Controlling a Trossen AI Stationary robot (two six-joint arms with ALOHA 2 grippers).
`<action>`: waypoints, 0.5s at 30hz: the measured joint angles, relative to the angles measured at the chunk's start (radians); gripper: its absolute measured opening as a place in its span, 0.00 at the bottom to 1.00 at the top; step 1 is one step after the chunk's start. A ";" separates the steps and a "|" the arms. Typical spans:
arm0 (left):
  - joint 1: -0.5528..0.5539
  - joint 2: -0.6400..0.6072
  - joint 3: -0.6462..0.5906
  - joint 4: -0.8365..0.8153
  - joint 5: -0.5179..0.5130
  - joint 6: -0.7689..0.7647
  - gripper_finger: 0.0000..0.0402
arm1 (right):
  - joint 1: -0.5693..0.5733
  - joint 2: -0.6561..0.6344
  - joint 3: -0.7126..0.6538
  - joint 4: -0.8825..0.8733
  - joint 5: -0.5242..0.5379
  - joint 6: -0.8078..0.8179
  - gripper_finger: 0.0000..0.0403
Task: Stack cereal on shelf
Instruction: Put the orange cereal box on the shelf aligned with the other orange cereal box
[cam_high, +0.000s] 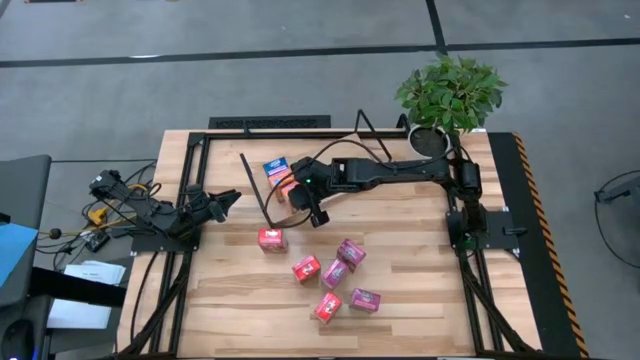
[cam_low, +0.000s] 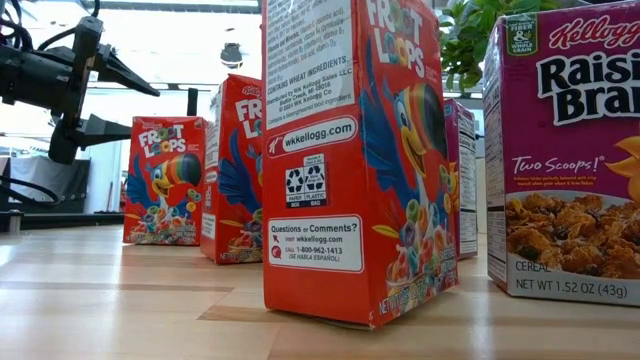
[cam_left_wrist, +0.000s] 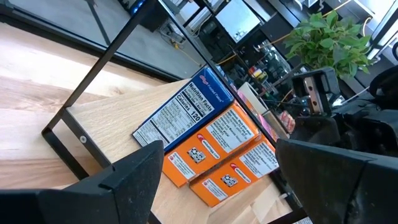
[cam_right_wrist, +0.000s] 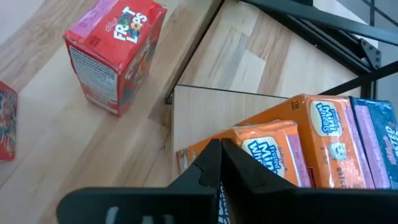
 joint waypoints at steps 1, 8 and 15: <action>0.000 0.000 0.000 0.000 0.000 0.000 0.75 | 0.000 0.000 0.000 0.000 0.001 0.000 0.08; 0.000 0.000 0.000 0.000 0.000 0.003 0.75 | 0.000 0.000 0.016 -0.016 0.003 0.001 0.06; 0.000 0.000 0.000 -0.004 -0.018 0.003 0.75 | -0.003 -0.001 0.080 -0.078 0.007 0.001 0.05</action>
